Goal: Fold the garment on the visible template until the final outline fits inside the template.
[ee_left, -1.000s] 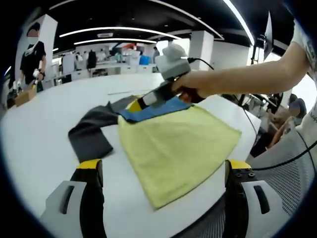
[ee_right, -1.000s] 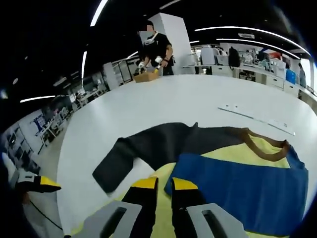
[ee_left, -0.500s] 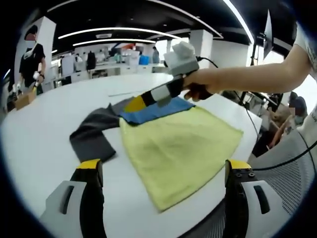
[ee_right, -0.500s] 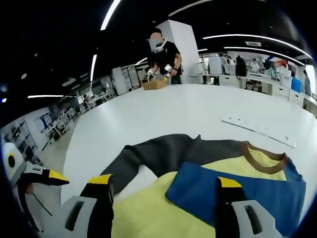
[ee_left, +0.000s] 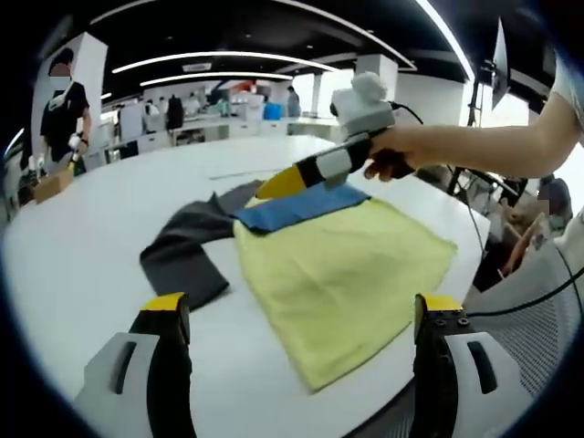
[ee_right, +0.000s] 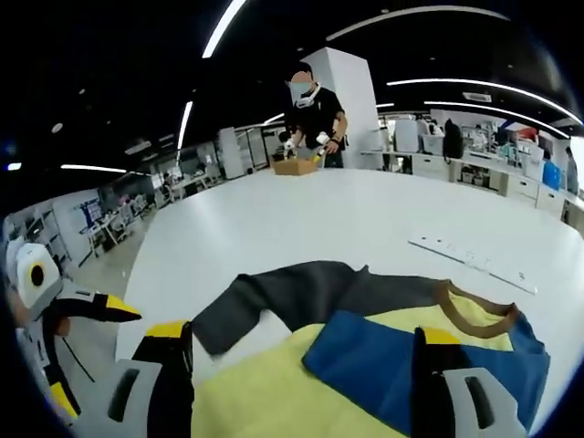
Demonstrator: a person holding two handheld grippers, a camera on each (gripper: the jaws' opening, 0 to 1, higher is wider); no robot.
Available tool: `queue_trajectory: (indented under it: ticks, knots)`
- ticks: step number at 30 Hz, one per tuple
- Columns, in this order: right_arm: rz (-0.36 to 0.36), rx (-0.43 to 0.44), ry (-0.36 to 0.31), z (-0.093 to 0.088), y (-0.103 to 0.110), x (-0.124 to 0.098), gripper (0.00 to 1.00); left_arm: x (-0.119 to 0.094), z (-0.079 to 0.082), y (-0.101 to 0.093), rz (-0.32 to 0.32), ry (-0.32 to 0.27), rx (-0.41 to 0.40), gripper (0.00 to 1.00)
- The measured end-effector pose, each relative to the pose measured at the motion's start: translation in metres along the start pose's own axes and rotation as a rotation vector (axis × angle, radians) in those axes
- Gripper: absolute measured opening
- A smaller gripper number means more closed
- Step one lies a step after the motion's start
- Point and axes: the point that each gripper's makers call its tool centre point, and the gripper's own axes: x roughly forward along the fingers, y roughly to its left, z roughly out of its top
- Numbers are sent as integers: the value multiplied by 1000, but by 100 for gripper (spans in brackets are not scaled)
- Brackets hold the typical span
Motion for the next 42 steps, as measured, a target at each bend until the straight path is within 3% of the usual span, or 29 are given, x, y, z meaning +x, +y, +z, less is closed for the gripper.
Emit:
queue_trajectory:
  ticks: [8,13,18,25,42]
  knots:
    - [14,-31,-37,7,-3,-24,99,-1,4,20,51,-16,-46,99]
    - [2,-76,-45,4,-8,-42,99,-4,6,30,77,-27,-63,99]
    - [-10,-67,-60,1,-16,-58,99,-4,6,44,112,-33,-92,98]
    - [-21,-75,-69,-4,-23,-77,99,-3,5,71,179,-46,-144,87]
    - [-56,-89,-78,-16,-30,-121,99,2,2,127,324,-31,-134,67]
